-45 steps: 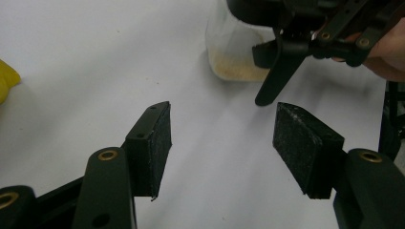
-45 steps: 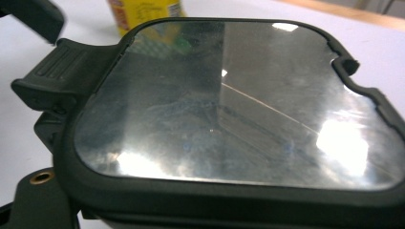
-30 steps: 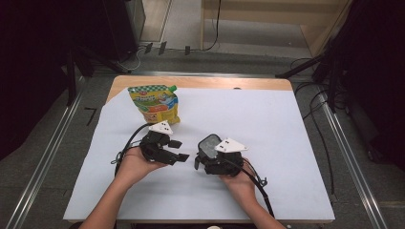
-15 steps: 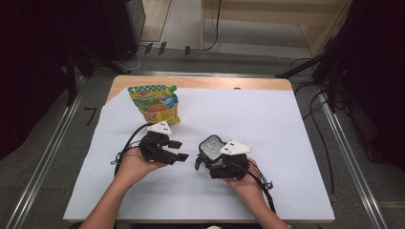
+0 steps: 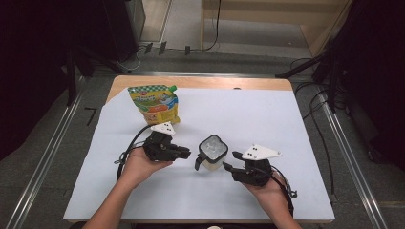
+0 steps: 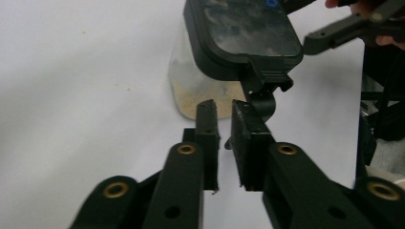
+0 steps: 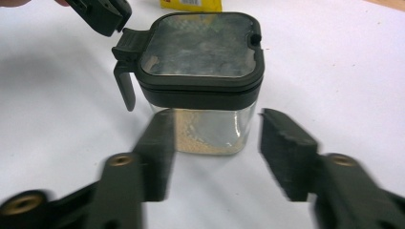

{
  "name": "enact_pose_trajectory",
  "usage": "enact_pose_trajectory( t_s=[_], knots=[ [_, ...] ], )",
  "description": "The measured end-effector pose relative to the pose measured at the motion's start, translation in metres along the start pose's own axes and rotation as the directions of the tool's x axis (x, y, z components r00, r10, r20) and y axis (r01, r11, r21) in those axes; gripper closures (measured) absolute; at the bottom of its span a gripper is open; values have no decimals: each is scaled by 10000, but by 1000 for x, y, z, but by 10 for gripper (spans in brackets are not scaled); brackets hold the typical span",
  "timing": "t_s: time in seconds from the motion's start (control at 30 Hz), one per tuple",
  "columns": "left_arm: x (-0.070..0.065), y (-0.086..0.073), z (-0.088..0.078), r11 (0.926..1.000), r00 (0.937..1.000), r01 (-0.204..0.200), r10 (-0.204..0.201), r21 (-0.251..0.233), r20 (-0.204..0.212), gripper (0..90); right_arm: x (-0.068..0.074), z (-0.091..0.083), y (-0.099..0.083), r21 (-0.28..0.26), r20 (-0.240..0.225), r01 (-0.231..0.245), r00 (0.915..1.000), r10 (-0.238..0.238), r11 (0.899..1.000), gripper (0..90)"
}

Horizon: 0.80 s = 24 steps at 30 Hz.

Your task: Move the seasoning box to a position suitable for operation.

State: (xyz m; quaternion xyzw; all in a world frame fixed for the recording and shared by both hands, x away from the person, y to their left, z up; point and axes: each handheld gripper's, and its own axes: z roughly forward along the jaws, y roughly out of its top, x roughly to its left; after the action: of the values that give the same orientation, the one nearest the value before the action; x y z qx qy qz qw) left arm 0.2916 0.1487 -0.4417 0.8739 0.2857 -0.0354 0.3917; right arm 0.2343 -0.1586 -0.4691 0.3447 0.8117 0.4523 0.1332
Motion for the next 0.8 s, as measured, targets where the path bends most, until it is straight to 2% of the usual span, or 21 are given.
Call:
enact_pose_trajectory(
  t_s=[0.1, 0.13, 0.17, 0.27, 0.33, 0.4, 0.5, 0.6, 0.73, 0.8],
  knots=[
    [-3, 2, 5, 9997, 9998, -198, 197, 118, 94, 900, -2, -1, 1, 36, -26, 18, 10000, -18, 10000, 647],
    [-3, 2, 7, 9996, 9996, -221, 219, 149, 160, 900, -3, -1, 1, 51, -63, -42, 10000, 42, 10000, 709],
    [-4, 2, 10, 9993, 9995, -291, 287, 250, 161, 900, -4, -1, 1, 66, -168, -73, 9998, 74, 10000, 735],
    [-5, 3, 16, 9985, 9993, -327, 318, 432, 219, 900, -7, 0, 1, 252, -122, -409, 9991, 413, 9988, 839],
    [-6, 3, 21, 9979, 9993, -339, 329, 560, 194, 900, -9, 3, 1, 532, -307, -681, 9971, 698, 9963, 900],
    [-6, 4, 23, 9981, 9991, -300, 284, 535, 310, 900, -9, 6, 2, 670, -402, -678, 9967, 706, 9954, 900],
    [-7, 5, 25, 9977, 9992, -371, 361, 568, 181, 900, -7, 9, 4, 653, -464, -618, 9968, 649, 9960, 900],
    [-6, 5, 25, 9983, 9993, -297, 285, 509, 240, 900, -3, 12, 5, 648, -357, -515, 9979, 539, 9966, 900],
    [-9, 6, 26, 9975, 9990, -430, 421, 561, 171, 900, -2, 14, 6, 661, -237, -452, 9986, 469, 9968, 900],
    [-11, 6, 27, 9979, 9989, -393, 380, 508, 264, 900, -3, 15, 5, 670, -137, -455, 9988, 465, 9967, 900]
  ],
)
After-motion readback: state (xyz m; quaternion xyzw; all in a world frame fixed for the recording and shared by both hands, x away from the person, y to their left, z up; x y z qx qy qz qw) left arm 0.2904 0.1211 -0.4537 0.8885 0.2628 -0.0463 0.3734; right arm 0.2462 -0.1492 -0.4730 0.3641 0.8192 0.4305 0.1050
